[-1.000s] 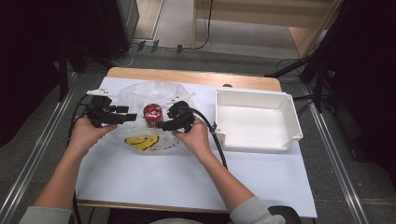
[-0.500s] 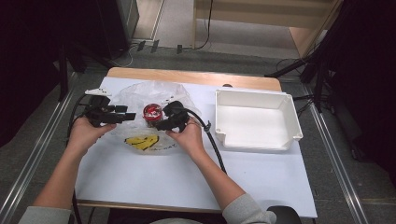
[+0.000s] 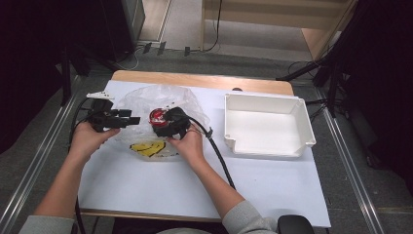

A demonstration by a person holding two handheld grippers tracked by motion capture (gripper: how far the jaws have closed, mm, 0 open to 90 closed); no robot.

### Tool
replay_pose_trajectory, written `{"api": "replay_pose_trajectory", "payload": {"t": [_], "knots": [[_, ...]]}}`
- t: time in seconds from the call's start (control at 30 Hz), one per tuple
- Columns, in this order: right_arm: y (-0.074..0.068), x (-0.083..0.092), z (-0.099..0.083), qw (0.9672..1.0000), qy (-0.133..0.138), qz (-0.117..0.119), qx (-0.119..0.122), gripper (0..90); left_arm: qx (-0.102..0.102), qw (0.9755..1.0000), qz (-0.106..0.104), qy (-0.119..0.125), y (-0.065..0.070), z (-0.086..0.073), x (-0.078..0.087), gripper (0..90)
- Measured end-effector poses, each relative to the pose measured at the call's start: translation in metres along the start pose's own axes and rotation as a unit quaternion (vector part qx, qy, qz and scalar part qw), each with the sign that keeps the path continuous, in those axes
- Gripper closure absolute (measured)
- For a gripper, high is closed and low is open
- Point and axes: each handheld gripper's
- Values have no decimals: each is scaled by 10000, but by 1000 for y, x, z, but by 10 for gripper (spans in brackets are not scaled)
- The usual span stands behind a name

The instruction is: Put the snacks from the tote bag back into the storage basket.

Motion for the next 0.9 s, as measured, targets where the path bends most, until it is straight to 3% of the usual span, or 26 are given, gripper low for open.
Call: {"api": "replay_pose_trajectory", "payload": {"t": [0.37,0.63,0.77,0.9], "knots": [[-6,-14,-3,9997,79,-205,-80,221,28,10000,-14,11,-1,0,0,401],[-5,-21,-3,9997,91,-189,-135,218,36,10000,-28,-13,-1,0,-1,402],[-6,-20,-3,9997,145,-218,9,235,44,10000,-28,-8,-2,-1,-2,402],[-4,-15,-2,9991,191,-233,301,260,48,10000,-26,-17,-2,-1,-2,402]]}}
Point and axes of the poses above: each handheld gripper's, and its own axes: x roughly backward along the jaws, z roughly out of its top, y roughly to its right, and after that the axes turned 7 degrees about -z, right-handed
